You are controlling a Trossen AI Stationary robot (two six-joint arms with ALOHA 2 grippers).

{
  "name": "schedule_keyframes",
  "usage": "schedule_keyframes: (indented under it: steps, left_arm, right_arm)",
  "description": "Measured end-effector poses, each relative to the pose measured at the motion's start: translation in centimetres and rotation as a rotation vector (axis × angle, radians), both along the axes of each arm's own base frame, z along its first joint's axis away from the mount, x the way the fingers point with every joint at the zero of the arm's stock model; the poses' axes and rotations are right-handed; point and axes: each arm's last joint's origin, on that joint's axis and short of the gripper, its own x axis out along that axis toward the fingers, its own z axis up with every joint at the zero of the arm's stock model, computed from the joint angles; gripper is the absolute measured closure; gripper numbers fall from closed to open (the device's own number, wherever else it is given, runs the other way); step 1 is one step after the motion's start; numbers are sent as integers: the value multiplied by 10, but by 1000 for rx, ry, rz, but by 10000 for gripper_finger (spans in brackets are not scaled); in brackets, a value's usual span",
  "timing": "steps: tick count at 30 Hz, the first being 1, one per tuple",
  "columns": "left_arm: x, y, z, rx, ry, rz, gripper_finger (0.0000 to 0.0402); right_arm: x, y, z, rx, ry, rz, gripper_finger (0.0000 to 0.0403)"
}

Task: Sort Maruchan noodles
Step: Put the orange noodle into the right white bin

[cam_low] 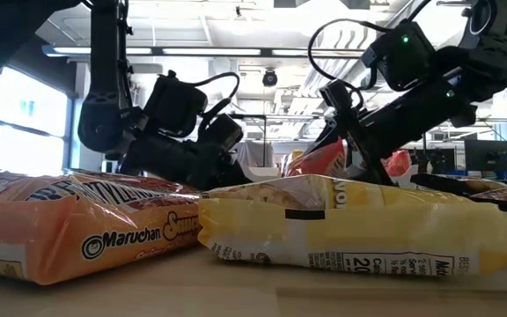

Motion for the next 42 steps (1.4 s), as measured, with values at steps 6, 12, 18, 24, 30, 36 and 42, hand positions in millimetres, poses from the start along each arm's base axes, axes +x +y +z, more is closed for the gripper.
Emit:
schedule_keyframes:
  steps: [6, 12, 18, 24, 30, 36, 42]
  left_arm:
    - [0, 0, -1, 0, 11, 1, 401]
    - [0, 0, -1, 3, 10, 1, 401]
    - [0, 0, -1, 4, 6, 0, 401]
    - [0, 0, -1, 5, 5, -1, 401]
    - [0, 0, -1, 5, 4, -1, 401]
    - [0, 0, -1, 5, 4, -1, 401]
    - [0, 0, 0, 0, 2, -8, 401]
  right_arm:
    - [-3, 0, 4, 7, 23, 18, 246]
    - [-6, -5, 4, 35, 56, -1, 206]
    - [-5, -12, 5, 58, 56, 2, 154]
    - [12, -16, 18, 11, 73, 36, 150]
    - [20, -16, 24, 11, 198, 40, 163]
    - [20, -16, 24, 5, 224, 46, 212]
    - [20, -15, 24, -22, 226, 90, 276]
